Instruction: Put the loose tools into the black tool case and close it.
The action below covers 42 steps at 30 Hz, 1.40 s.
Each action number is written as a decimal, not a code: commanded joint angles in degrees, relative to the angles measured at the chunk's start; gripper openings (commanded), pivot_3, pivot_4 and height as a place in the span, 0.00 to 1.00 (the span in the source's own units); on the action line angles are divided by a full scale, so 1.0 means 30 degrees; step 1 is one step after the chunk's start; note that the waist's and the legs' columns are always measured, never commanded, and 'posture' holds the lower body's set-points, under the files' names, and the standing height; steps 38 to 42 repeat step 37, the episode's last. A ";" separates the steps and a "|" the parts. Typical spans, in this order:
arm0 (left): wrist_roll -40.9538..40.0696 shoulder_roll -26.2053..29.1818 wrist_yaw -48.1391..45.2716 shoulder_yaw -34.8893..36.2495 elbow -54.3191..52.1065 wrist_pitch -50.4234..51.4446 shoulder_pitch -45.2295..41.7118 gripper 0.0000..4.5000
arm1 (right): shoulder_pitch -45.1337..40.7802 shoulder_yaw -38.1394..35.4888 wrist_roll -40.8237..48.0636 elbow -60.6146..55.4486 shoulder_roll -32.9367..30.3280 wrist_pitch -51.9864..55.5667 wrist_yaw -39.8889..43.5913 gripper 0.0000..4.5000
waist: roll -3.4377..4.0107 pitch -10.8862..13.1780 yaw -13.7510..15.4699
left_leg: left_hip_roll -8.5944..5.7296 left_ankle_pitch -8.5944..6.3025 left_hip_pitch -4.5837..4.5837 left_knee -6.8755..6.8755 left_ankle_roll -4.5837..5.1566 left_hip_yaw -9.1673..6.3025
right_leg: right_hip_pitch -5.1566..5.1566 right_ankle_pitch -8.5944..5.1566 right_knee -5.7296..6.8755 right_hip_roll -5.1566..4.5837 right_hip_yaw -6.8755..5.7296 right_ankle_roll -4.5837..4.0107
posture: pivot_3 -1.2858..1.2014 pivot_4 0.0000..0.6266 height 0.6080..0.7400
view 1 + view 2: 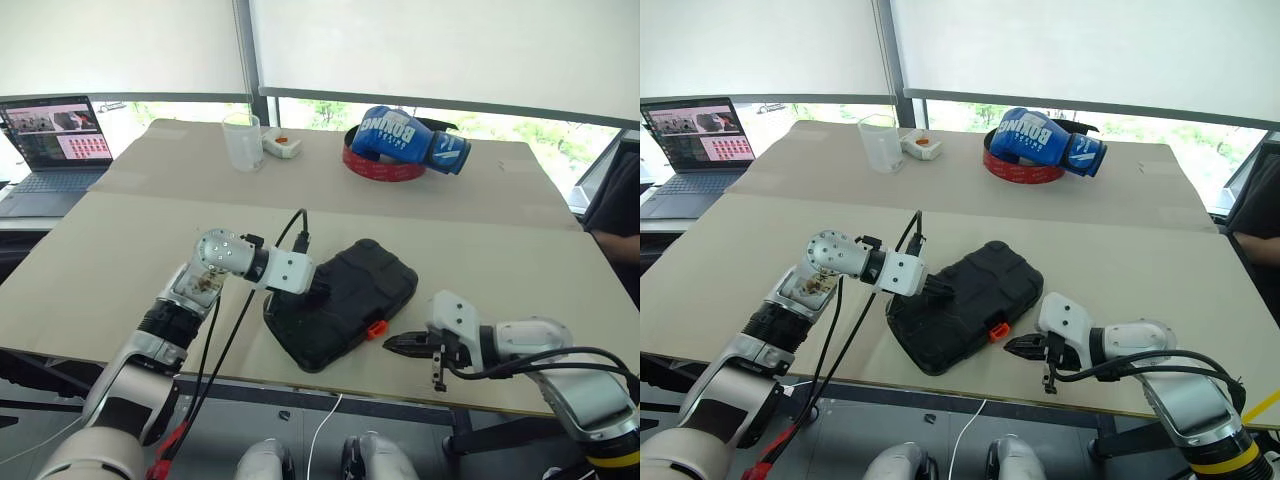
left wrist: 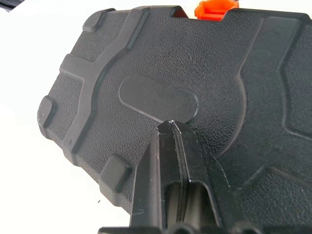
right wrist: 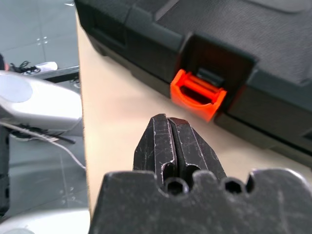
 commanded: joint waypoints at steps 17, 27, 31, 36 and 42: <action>-0.1476 0.0775 -0.0405 0.1206 -0.1086 0.4508 0.1558 0.17 | -0.0895 -0.2247 0.2132 -0.0425 -0.0891 -0.0068 0.1016 0.19 | 0.0011 -0.0016 0.0111 | -0.0101 -0.0009 -0.0056 0.0019 0.0023 -0.0009 | 0.0008 -0.0056 -0.0035 -0.0014 0.0019 0.0157 | 0.52 0.24 0.80; -0.9261 0.8334 -0.1062 0.9372 -0.7829 1.6316 0.6822 0.99 | 0.1094 -0.9270 0.6524 0.1128 -0.6053 0.0383 0.6704 0.95 | -0.0073 0.0183 -0.0785 | 0.0022 0.0007 -0.0021 -0.0103 -0.0015 -0.0040 | -0.0045 -0.0065 -0.0043 0.0033 0.0028 0.0154 | 0.52 0.24 0.80; -1.0313 0.9635 -0.0218 1.1815 -0.8831 1.7707 0.9041 1.00 | -0.0025 -0.9643 0.6728 0.3153 -0.6524 -0.0164 0.7211 0.99 | -0.0055 0.0255 -0.0566 | 0.0029 0.0018 -0.0003 -0.0104 -0.0038 -0.0056 | -0.0041 -0.0068 -0.0037 0.0003 0.0017 0.0149 | 0.52 0.24 0.80; -1.1534 0.9652 0.0195 1.3120 -1.0109 1.8392 1.0576 1.00 | -0.1278 -0.8658 0.6060 0.4888 -0.6423 -0.0716 0.7399 0.99 | -0.0027 0.0290 -0.0201 | 0.0014 0.0000 -0.0045 -0.0104 -0.0016 -0.0051 | -0.0061 -0.0089 -0.0054 -0.0015 0.0009 0.0111 | 0.52 0.24 0.80; -1.1411 0.9572 0.0364 1.3083 -1.0427 1.8083 1.0824 1.00 | -0.1389 -0.8518 0.5942 0.5104 -0.6368 -0.0868 0.7451 0.99 | -0.0027 0.0290 -0.0201 | 0.0013 0.0008 -0.0056 -0.0105 -0.0037 -0.0051 | -0.0063 -0.0097 -0.0057 -0.0018 0.0006 0.0094 | 0.52 0.24 0.80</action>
